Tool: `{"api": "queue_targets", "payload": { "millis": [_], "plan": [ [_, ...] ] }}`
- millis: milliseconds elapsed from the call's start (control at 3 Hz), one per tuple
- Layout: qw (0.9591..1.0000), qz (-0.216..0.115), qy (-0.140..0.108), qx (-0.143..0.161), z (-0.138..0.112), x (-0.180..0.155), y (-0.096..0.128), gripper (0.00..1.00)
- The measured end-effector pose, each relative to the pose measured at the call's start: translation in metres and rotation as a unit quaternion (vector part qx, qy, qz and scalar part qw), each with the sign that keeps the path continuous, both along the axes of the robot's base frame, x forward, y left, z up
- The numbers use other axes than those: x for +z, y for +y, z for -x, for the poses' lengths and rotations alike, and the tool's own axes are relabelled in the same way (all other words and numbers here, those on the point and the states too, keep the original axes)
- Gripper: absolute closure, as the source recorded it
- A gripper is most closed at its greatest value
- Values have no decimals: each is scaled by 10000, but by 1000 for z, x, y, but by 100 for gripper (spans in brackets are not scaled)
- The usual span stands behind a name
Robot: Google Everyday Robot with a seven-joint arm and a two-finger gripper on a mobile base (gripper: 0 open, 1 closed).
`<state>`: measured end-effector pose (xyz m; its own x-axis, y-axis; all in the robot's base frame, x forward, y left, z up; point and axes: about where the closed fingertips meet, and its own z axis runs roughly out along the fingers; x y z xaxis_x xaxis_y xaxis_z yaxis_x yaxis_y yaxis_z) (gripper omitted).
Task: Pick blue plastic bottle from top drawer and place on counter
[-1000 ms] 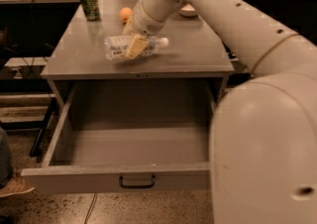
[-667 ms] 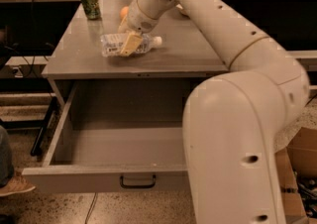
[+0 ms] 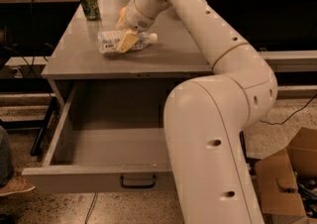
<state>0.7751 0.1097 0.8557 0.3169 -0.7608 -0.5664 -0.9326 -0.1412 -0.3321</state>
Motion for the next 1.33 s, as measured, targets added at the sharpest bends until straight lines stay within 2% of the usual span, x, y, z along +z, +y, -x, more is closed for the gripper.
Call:
{"api": "queue_targets", "payload": {
  "millis": [333, 667, 1000, 1333],
  "plan": [
    [10000, -33, 21, 9, -4, 0, 0, 4],
    [10000, -69, 34, -56, -7, 2, -5, 0],
    [9990, -11, -97, -434, -12, 20, -43, 0],
    [9957, 146, -246, -878, -5, 46, -92, 0]
  ]
}}
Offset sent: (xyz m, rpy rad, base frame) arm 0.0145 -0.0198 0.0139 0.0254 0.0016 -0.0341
